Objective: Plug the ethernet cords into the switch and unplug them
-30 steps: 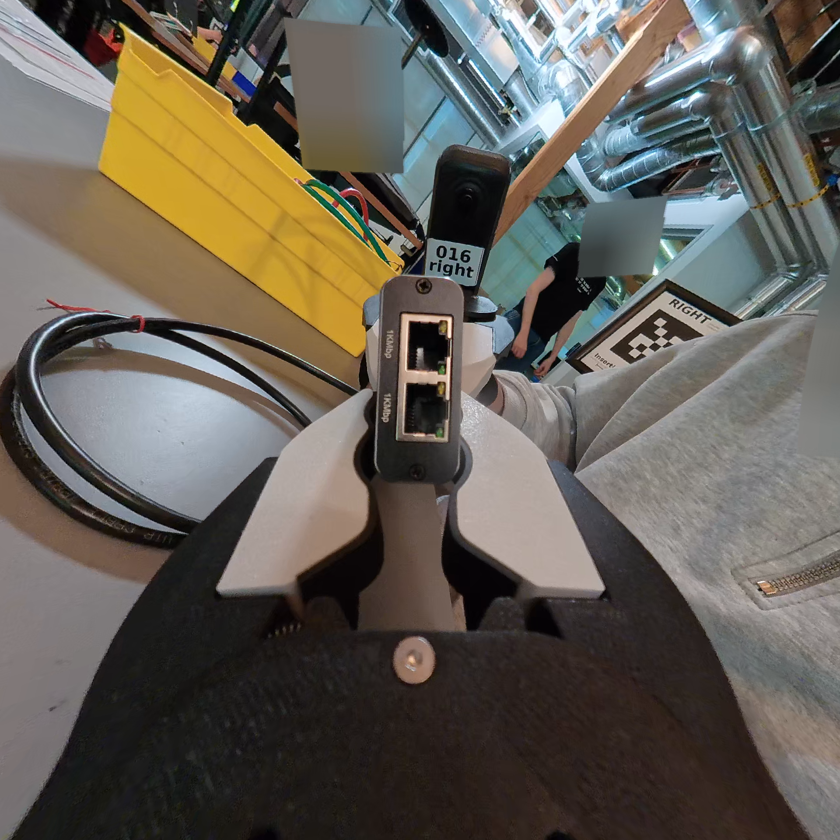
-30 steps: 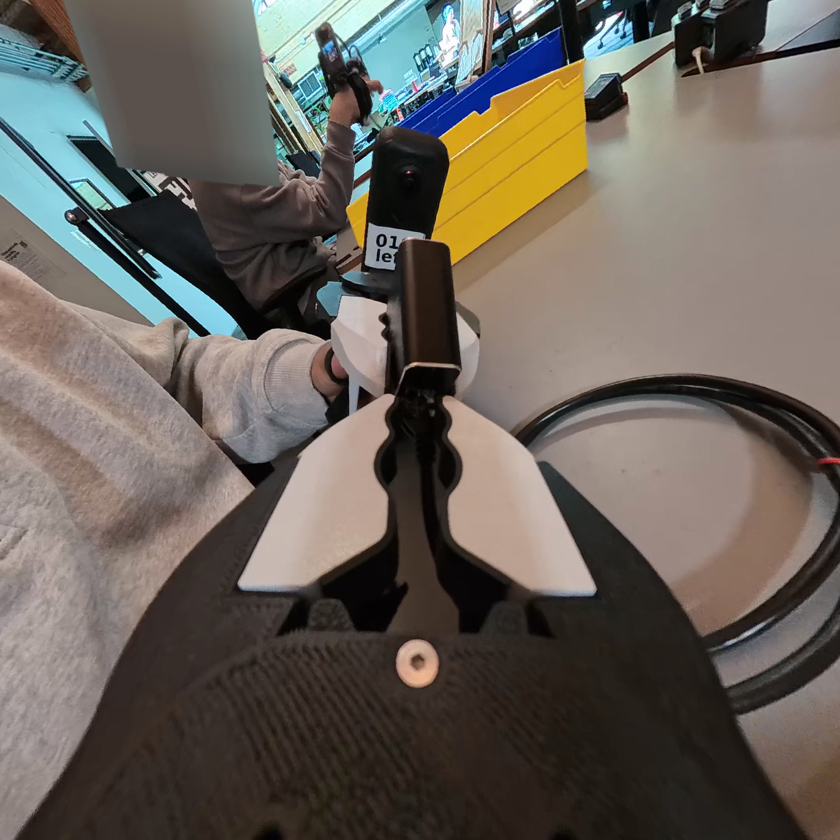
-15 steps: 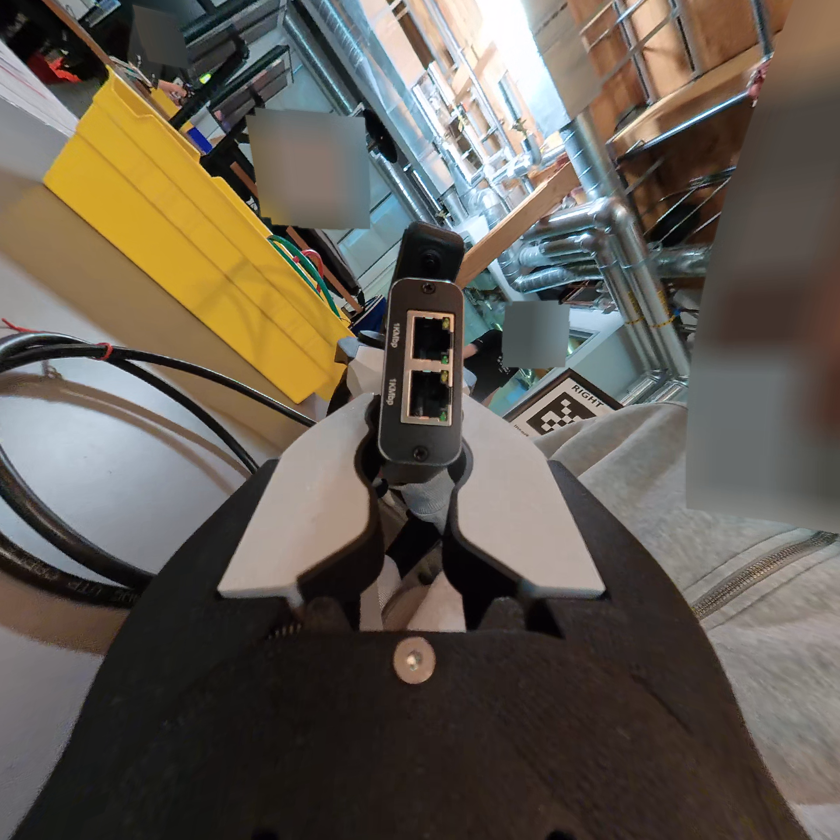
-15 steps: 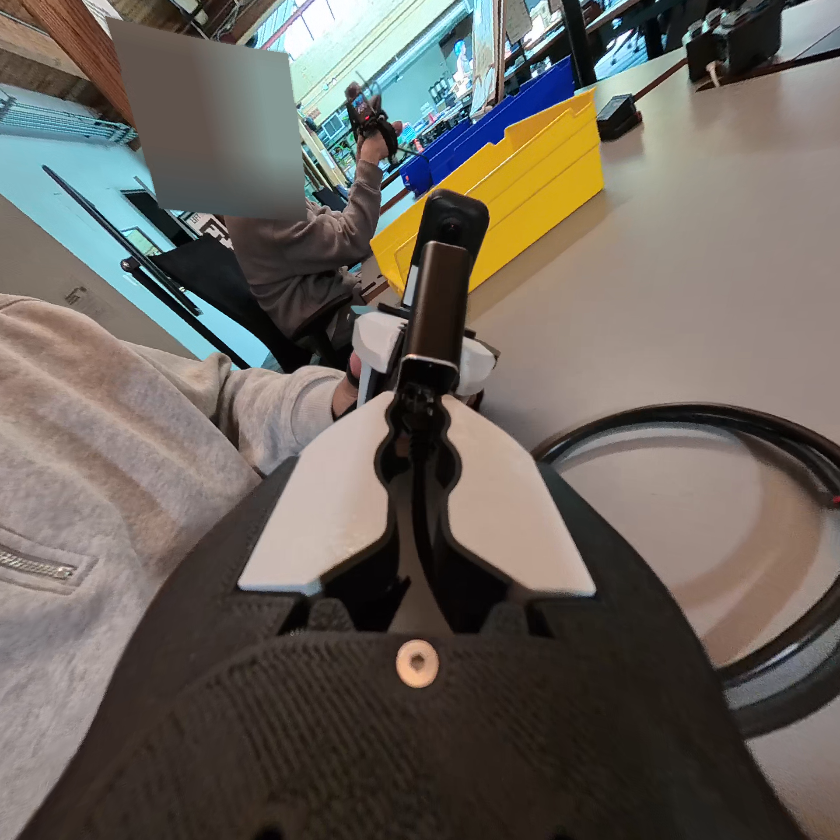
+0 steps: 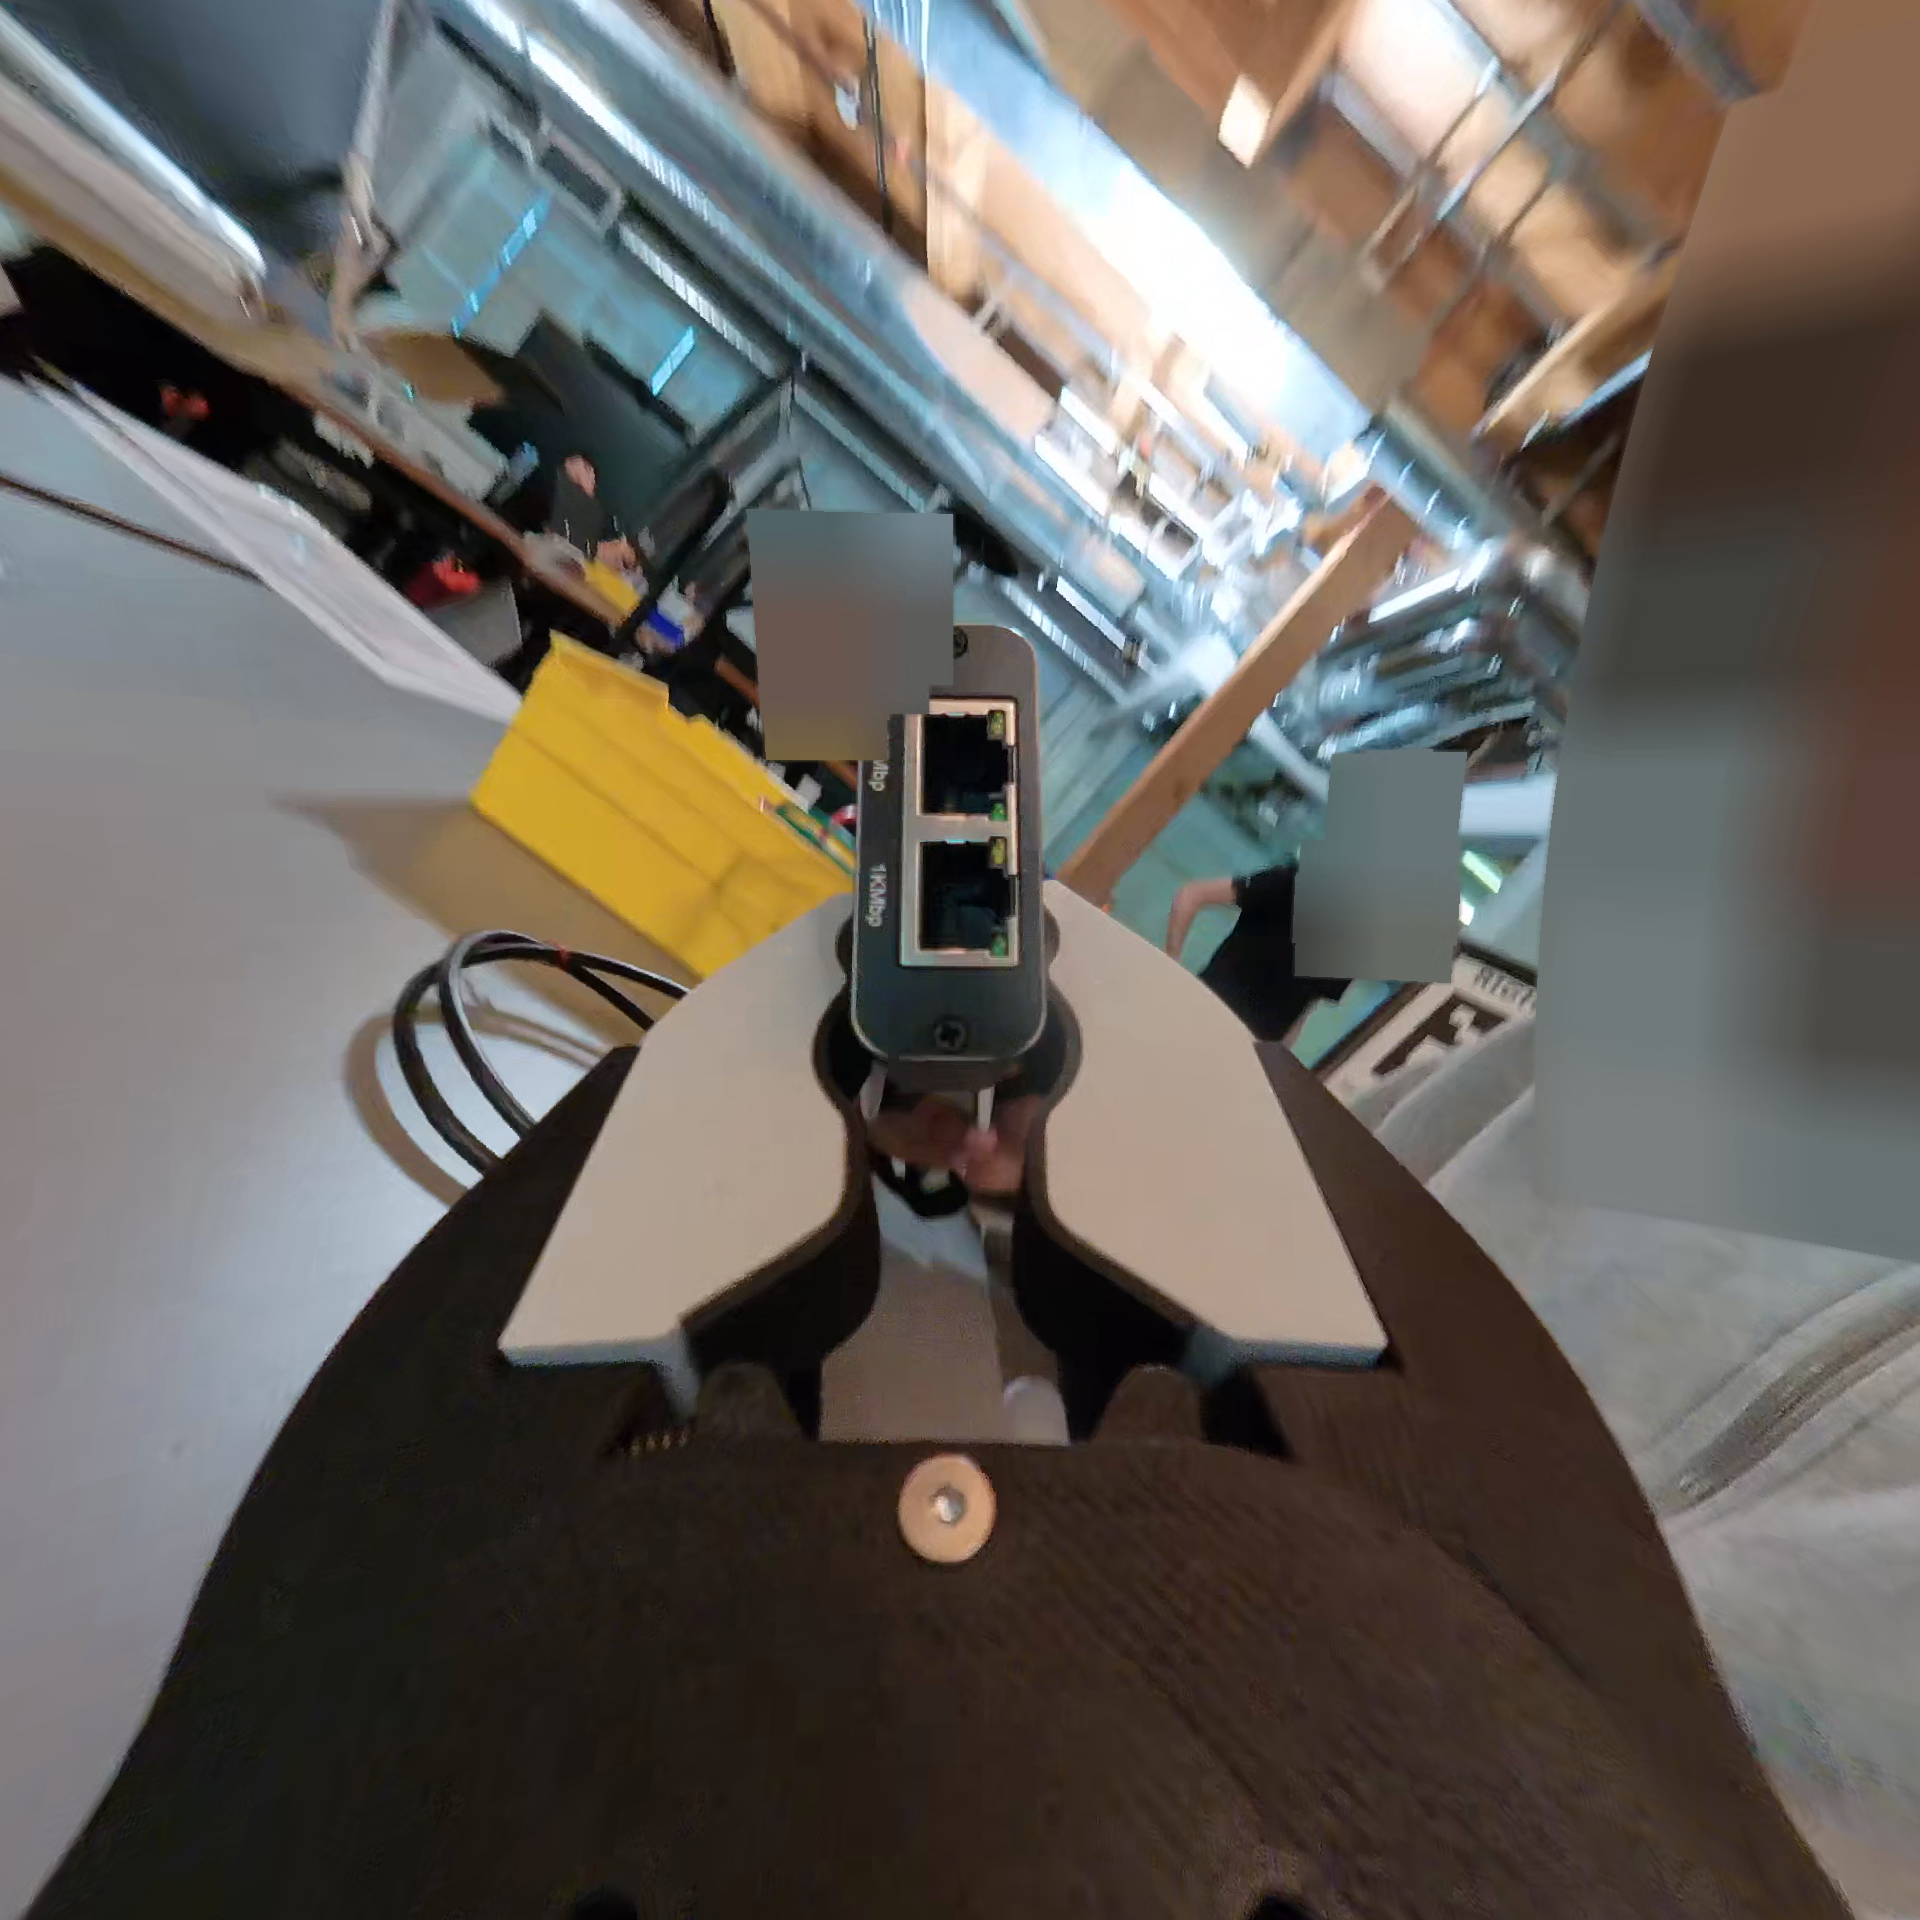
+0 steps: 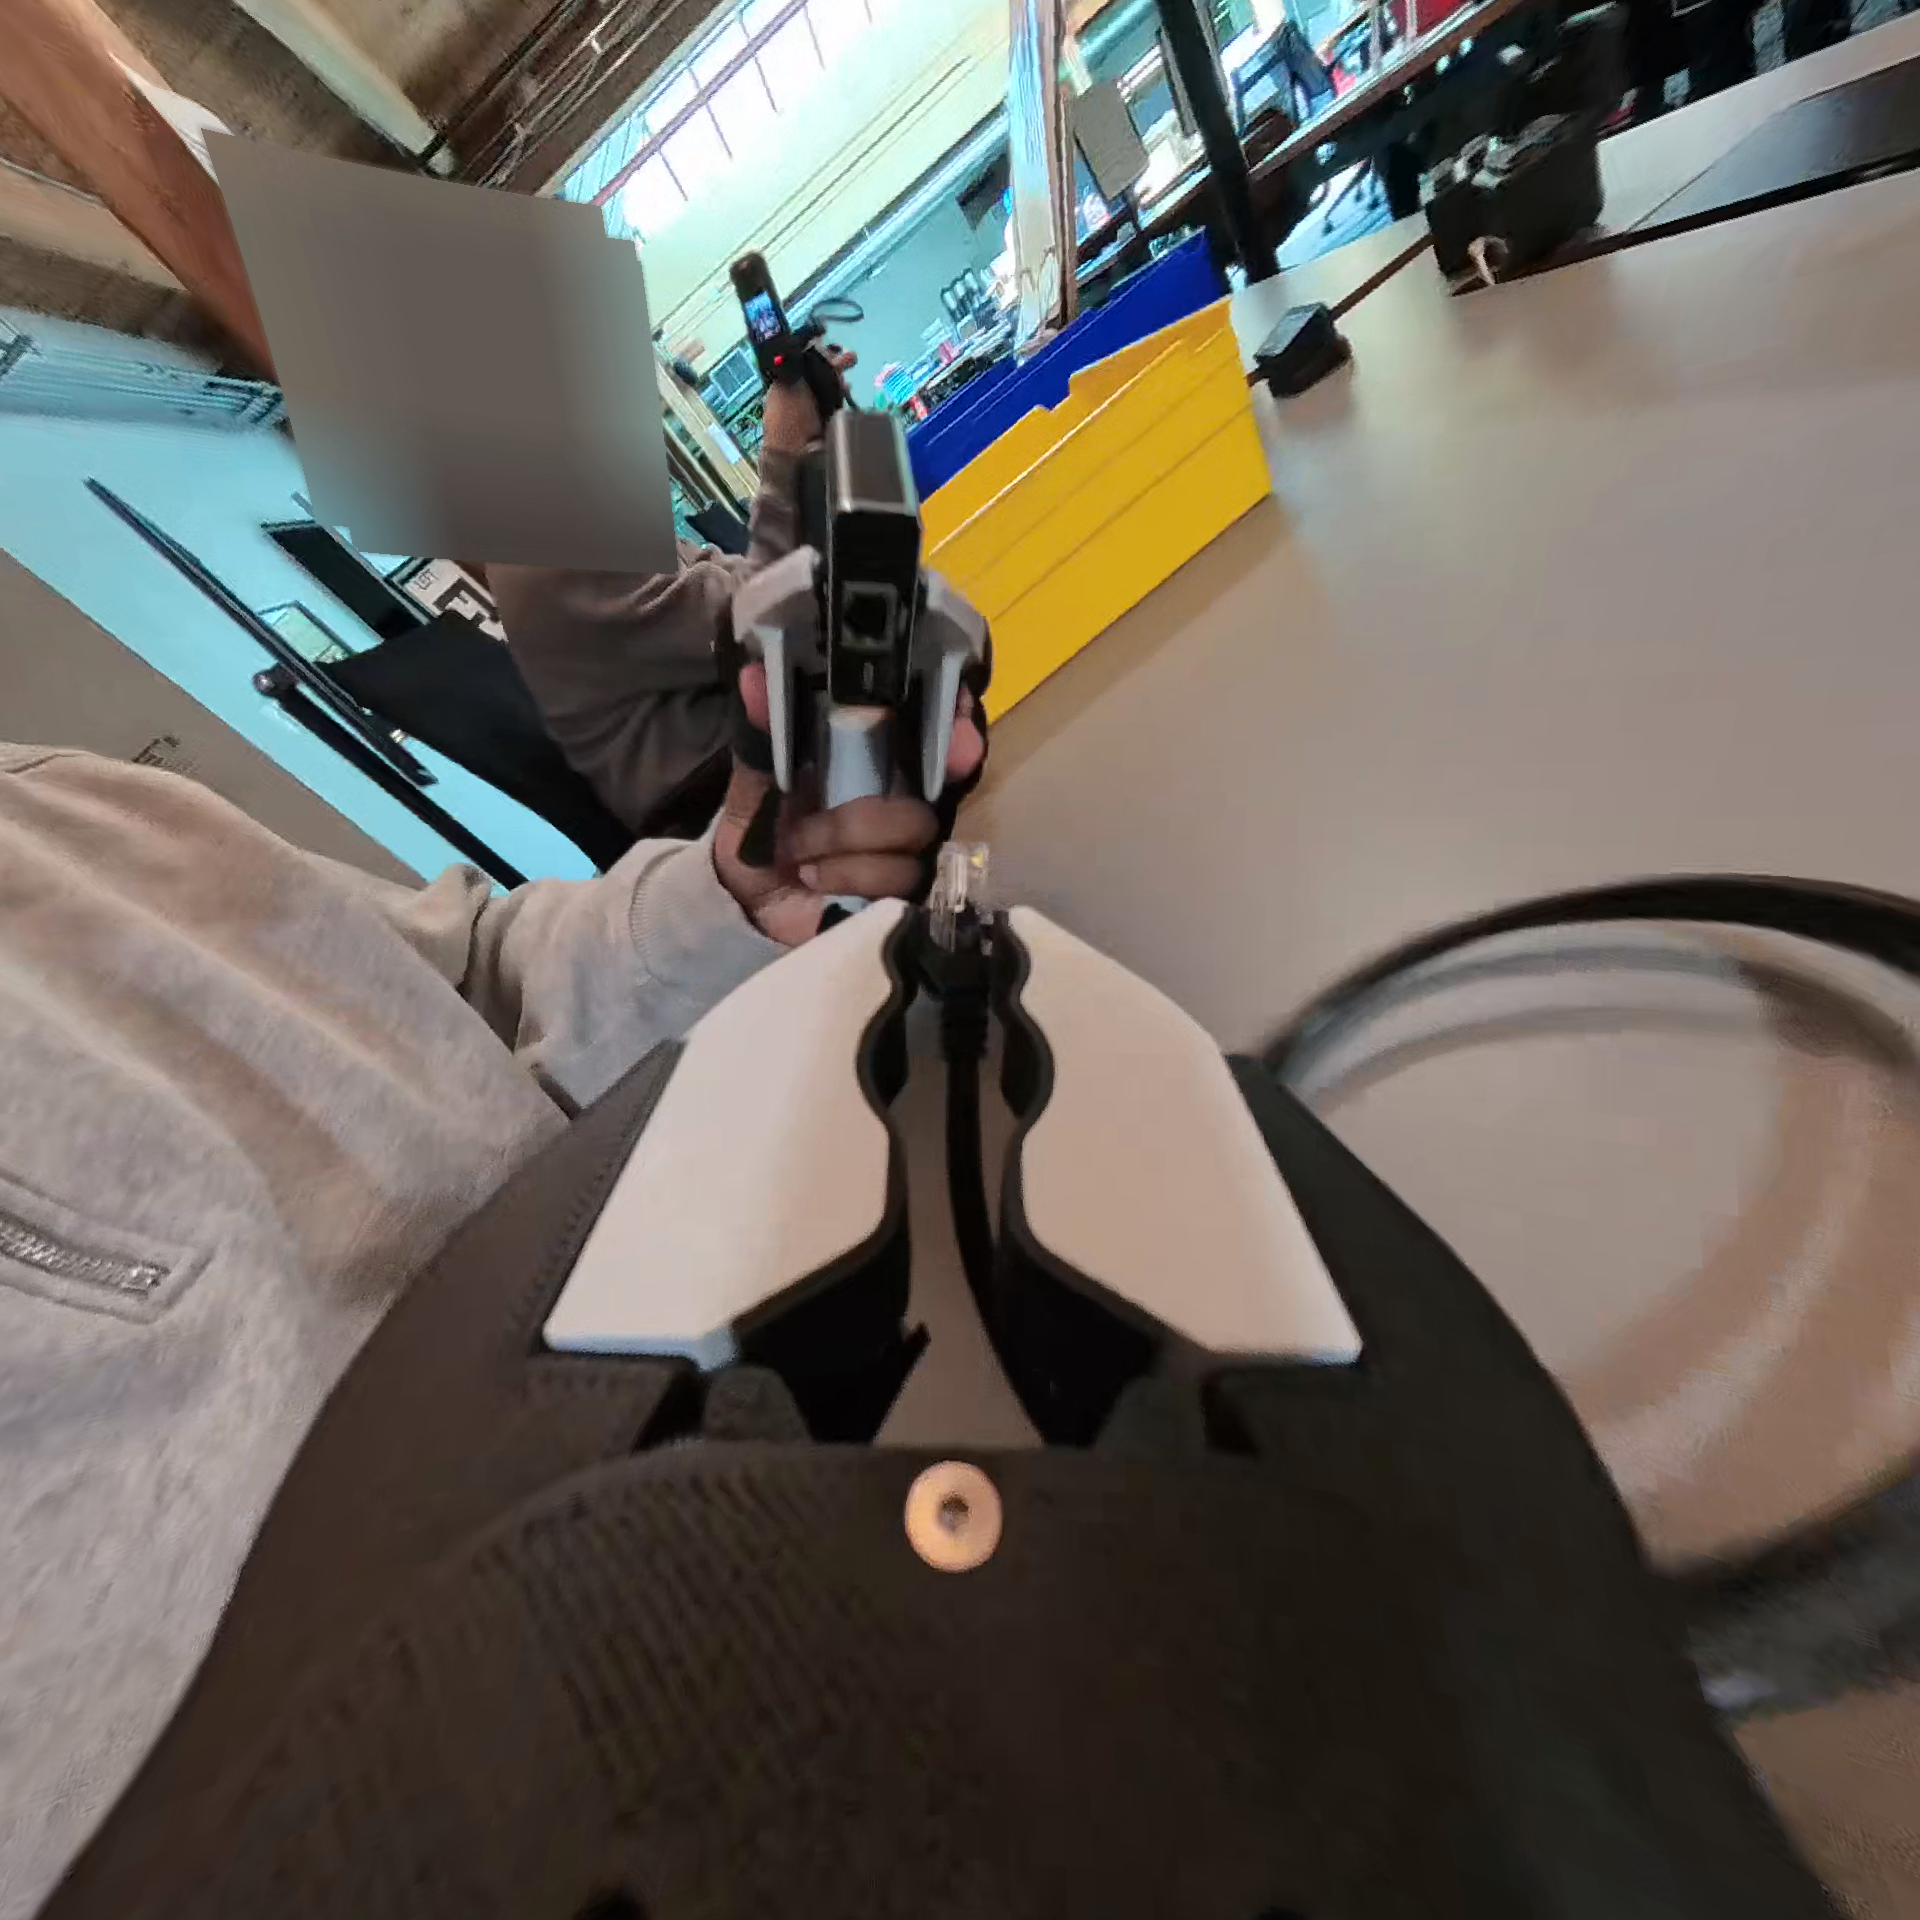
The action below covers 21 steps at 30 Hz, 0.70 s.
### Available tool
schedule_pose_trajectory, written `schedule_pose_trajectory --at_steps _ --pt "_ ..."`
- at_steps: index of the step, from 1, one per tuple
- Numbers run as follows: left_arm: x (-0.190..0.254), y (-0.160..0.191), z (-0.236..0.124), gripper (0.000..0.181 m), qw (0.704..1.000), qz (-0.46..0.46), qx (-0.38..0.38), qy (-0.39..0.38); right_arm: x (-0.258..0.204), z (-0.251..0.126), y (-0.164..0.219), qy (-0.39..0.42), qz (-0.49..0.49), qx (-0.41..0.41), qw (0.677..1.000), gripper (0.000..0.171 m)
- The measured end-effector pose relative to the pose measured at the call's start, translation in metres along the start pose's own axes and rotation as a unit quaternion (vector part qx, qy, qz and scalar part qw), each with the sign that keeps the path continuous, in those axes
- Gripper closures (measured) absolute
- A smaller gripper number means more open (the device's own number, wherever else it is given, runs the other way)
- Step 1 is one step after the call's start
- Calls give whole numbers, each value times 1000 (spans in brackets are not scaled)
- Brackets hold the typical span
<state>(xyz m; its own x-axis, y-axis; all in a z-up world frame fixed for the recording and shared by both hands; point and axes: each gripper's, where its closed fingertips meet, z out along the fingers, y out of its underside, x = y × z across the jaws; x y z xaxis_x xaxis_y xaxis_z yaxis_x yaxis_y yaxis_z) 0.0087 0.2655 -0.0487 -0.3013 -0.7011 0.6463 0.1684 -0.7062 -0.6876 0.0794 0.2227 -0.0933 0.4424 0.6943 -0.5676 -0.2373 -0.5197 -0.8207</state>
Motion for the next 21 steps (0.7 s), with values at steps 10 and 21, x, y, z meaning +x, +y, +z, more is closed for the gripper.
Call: schedule_pose_trajectory --at_steps 10,21 --pt "-19 1 -7 155 990 -135 45 21 23 -15 0 89 -62 -8 994 112" --pt "-20 13 -1 155 983 -180 28 40 42 -19 94 173 -215 -348 896 123"
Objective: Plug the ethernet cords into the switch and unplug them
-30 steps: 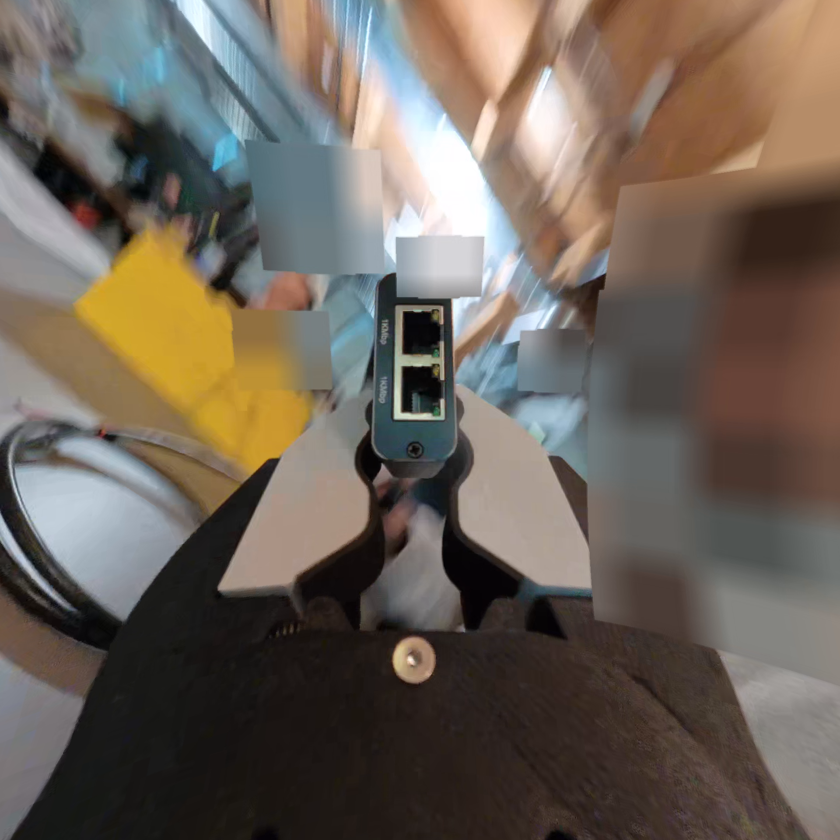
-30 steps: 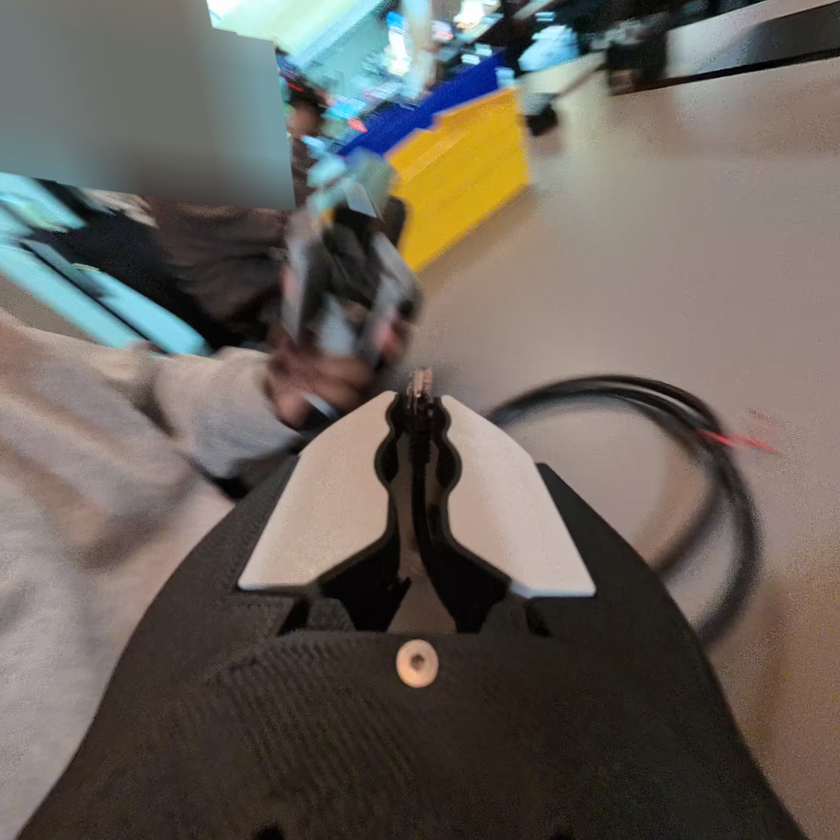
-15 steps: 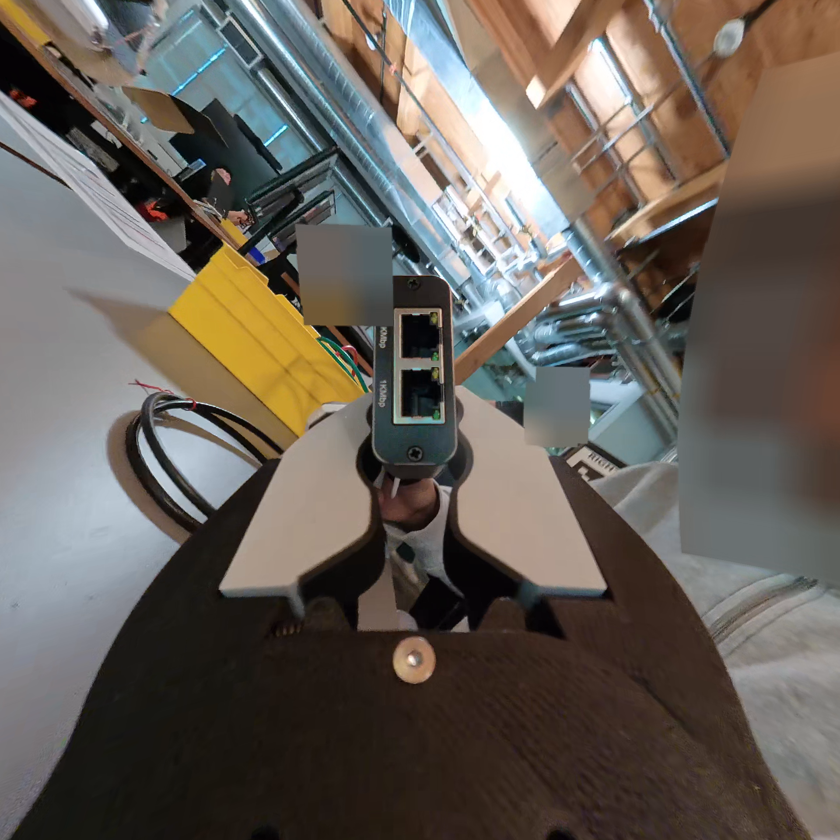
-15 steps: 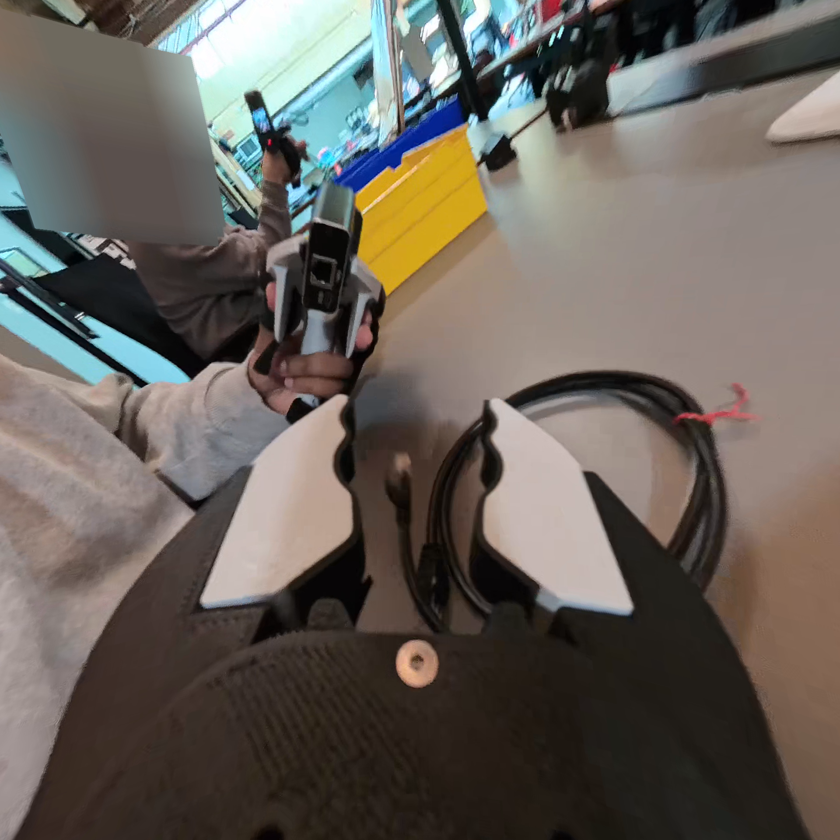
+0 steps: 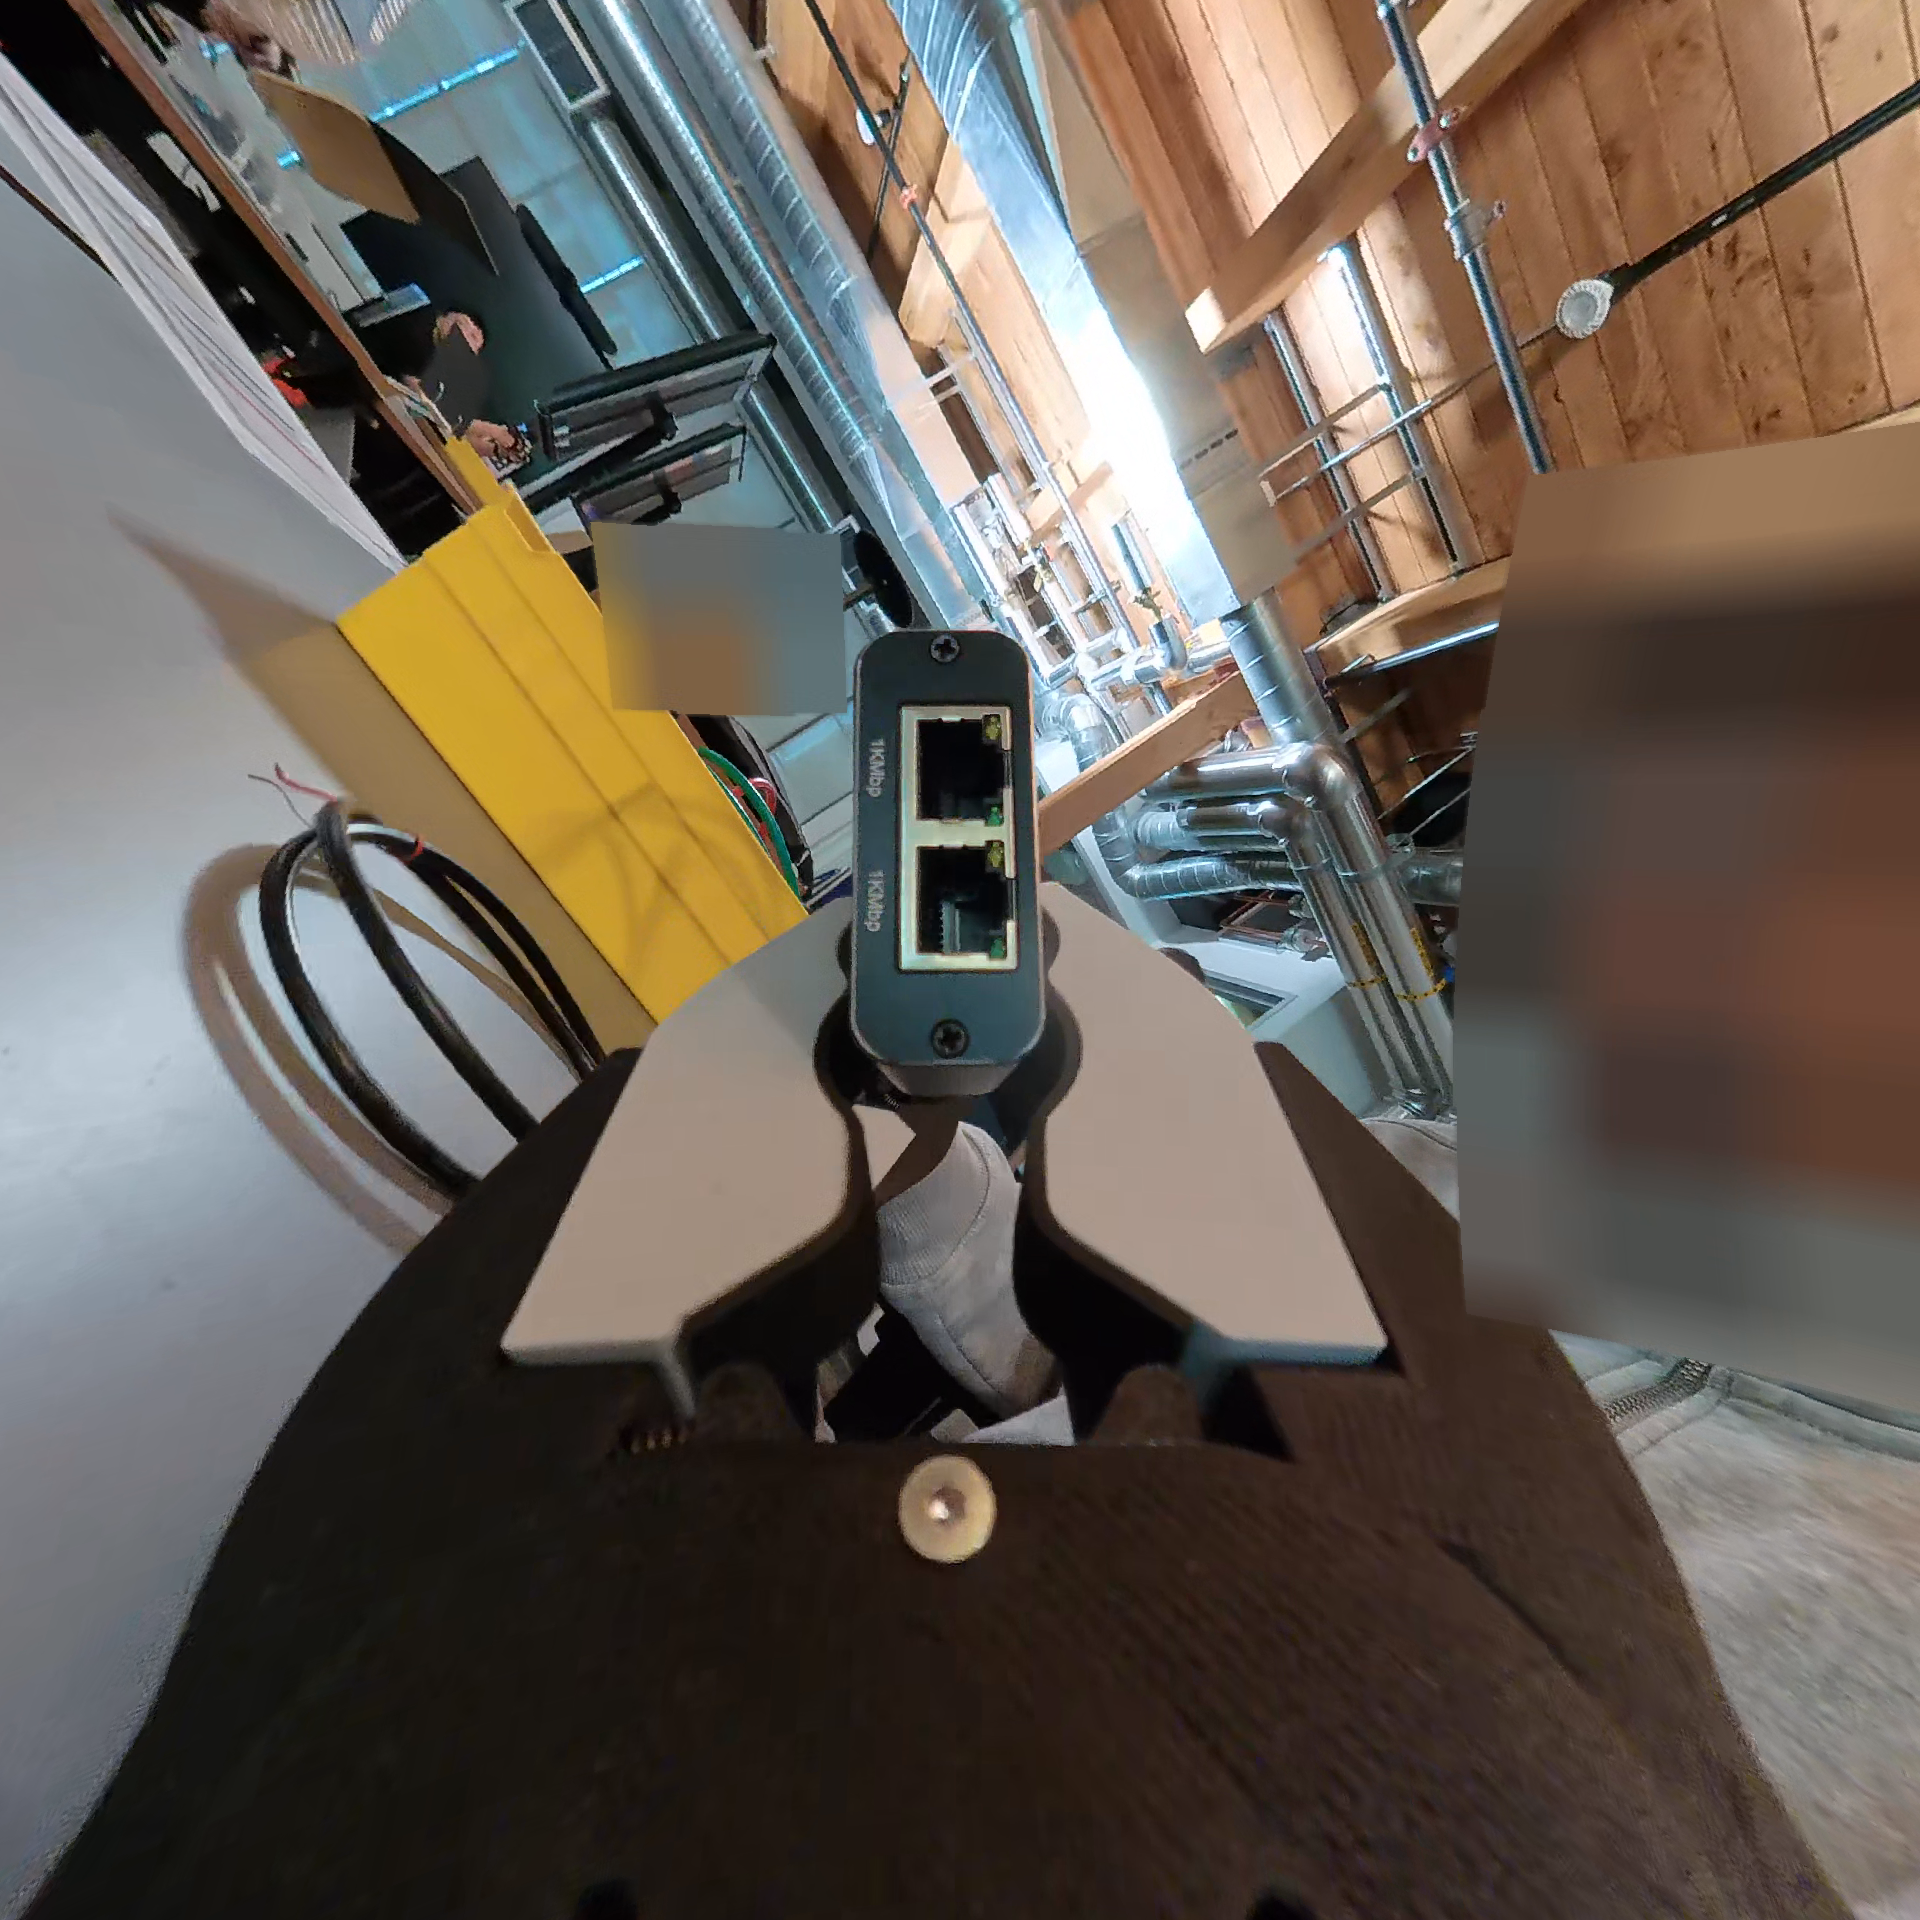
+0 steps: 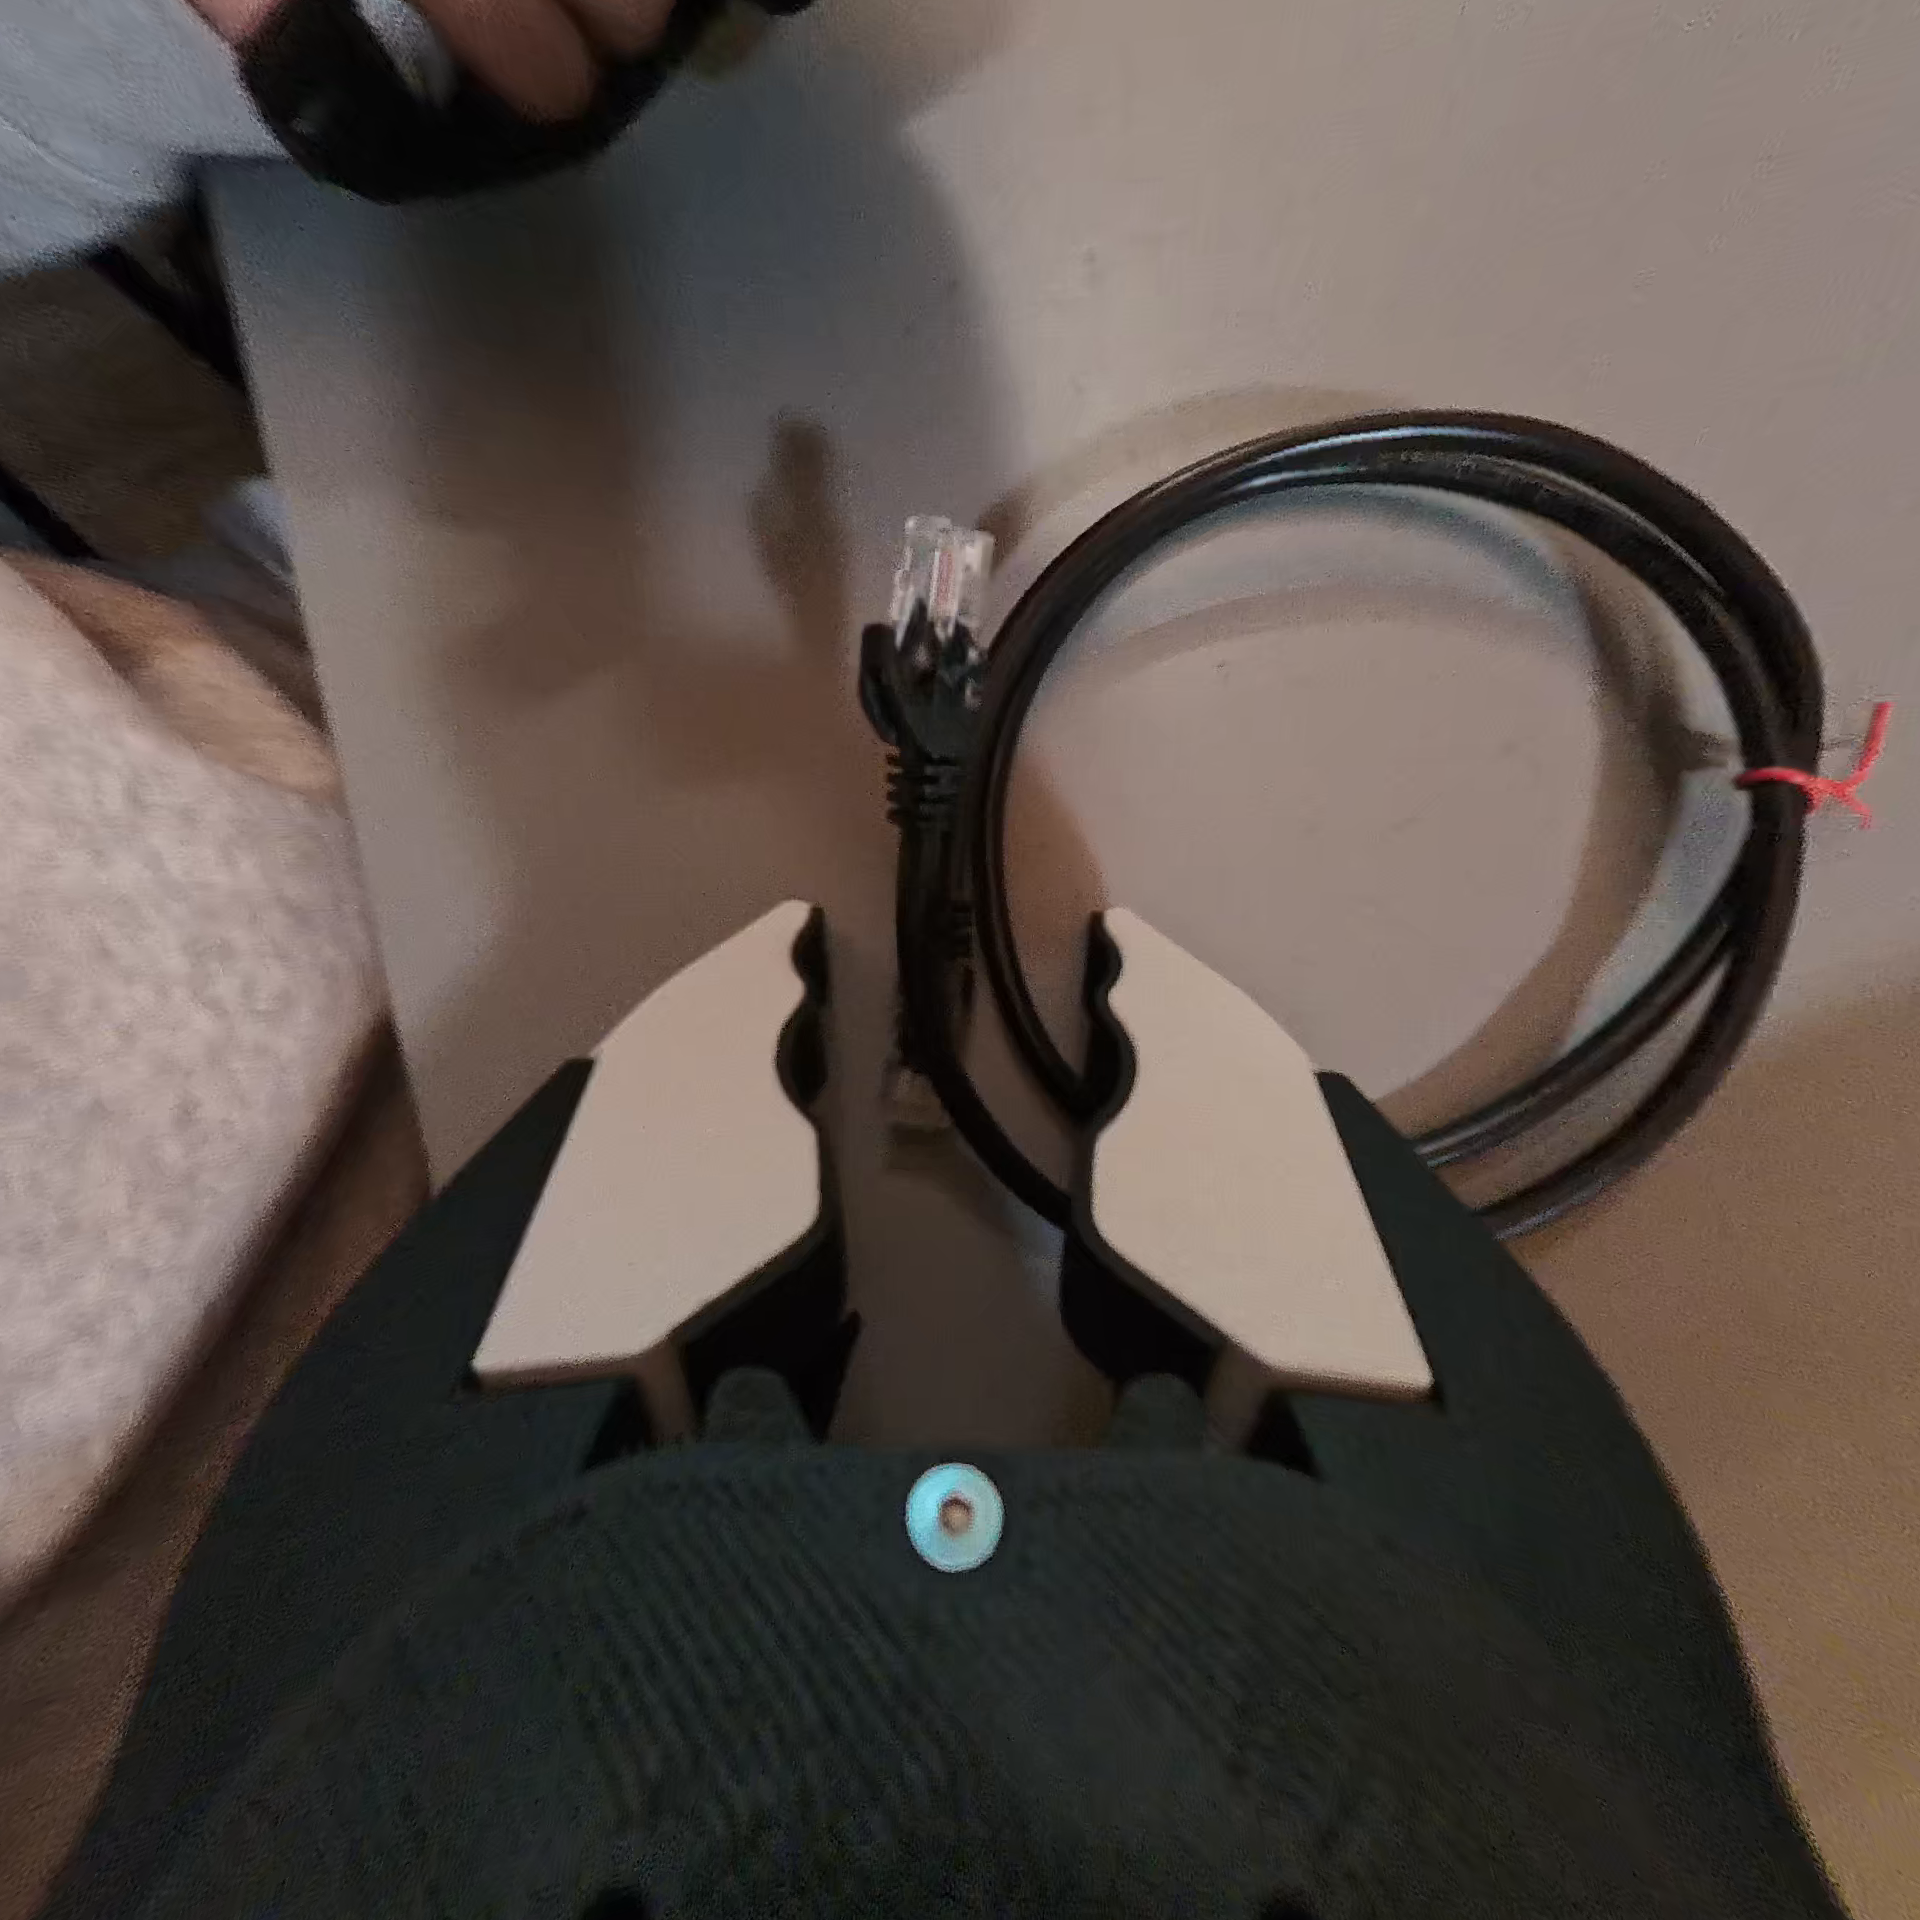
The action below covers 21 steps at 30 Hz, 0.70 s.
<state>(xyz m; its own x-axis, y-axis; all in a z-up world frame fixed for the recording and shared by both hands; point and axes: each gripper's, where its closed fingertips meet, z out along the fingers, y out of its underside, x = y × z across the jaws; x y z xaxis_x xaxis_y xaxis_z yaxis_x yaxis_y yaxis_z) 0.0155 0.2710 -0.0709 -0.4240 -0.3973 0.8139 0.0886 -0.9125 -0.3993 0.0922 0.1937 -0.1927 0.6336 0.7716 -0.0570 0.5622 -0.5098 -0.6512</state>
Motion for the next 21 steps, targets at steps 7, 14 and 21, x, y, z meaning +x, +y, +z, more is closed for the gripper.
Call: schedule_pose_trajectory --at_steps 7,14,21 --pt "-2 5 3 155 1000 -18 -7 6 1 2 0 28 -29 -11 999 156" --pt "-2 5 3 155 1000 -16 -5 5 18 -43 -44 79 -8 139 987 159" --pt "-2 5 2 155 1000 -16 -3 3 32 -194 -98 213 -18 370 904 159"
